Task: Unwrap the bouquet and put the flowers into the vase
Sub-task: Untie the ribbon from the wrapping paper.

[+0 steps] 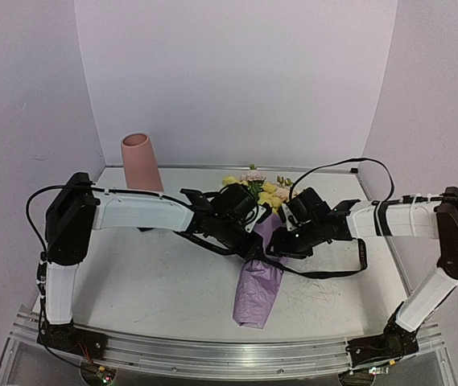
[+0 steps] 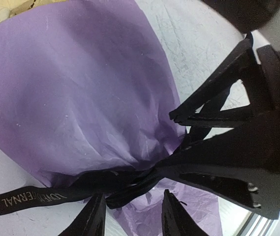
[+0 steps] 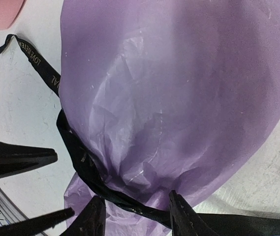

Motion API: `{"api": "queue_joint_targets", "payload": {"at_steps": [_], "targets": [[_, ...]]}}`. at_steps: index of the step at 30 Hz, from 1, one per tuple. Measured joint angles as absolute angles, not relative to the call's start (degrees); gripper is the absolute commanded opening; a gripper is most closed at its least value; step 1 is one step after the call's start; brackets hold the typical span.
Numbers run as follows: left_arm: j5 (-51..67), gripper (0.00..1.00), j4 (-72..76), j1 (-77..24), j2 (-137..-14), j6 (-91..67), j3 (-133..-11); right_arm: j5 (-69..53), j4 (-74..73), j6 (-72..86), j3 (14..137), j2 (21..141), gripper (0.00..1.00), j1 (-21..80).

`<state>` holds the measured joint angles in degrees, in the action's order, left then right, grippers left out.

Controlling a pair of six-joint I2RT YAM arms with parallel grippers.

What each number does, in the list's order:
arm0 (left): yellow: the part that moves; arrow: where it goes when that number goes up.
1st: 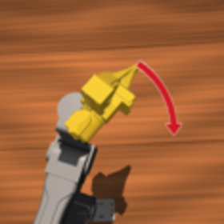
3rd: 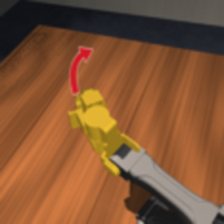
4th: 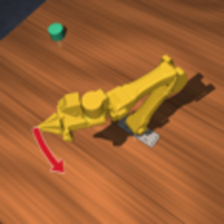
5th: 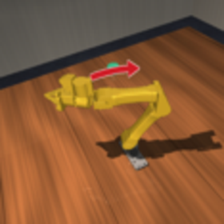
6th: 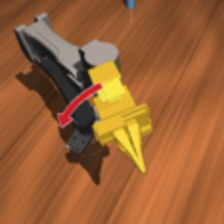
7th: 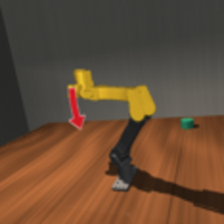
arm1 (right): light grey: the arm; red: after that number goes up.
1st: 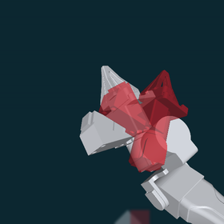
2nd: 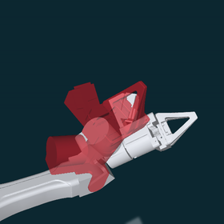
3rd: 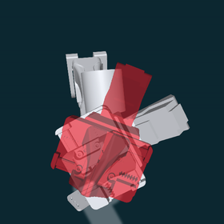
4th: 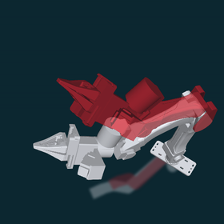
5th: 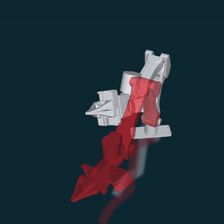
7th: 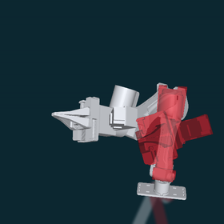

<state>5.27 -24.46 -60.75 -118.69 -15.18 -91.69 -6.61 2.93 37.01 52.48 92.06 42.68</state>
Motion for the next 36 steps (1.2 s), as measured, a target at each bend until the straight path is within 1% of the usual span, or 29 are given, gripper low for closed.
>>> {"api": "queue_joint_targets", "payload": {"at_steps": [9, 17, 20, 24, 28, 36], "targets": [[7.38, 0.39, -24.47, -60.75, -122.22, -13.77, -92.68, -7.05, 2.57, 37.21, 52.56, 93.60, 0.38, 42.68], [7.48, 0.38, -24.47, -60.75, -123.16, -13.51, -92.68, -7.63, 2.57, 37.30, 52.55, 93.83, 0.38, 42.68], [6.77, 0.34, -24.47, -60.76, -123.15, -13.50, -92.68, -8.00, 2.56, 37.28, 52.44, 93.97, 0.37, 42.68], [4.70, 0.24, -24.47, -60.82, -123.15, -14.02, -92.66, -8.12, 2.15, 37.32, 52.34, 94.90, 0.31, 42.68], [2.44, 0.20, -24.47, -60.82, -123.15, -14.81, -92.66, -8.02, 0.85, 37.49, 52.34, 95.82, 0.27, 42.68], [-3.74, 0.18, -24.47, -60.86, -123.15, -16.60, -92.55, -6.38, -0.64, 37.47, 52.08, 95.29, 0.27, 42.68]]}}
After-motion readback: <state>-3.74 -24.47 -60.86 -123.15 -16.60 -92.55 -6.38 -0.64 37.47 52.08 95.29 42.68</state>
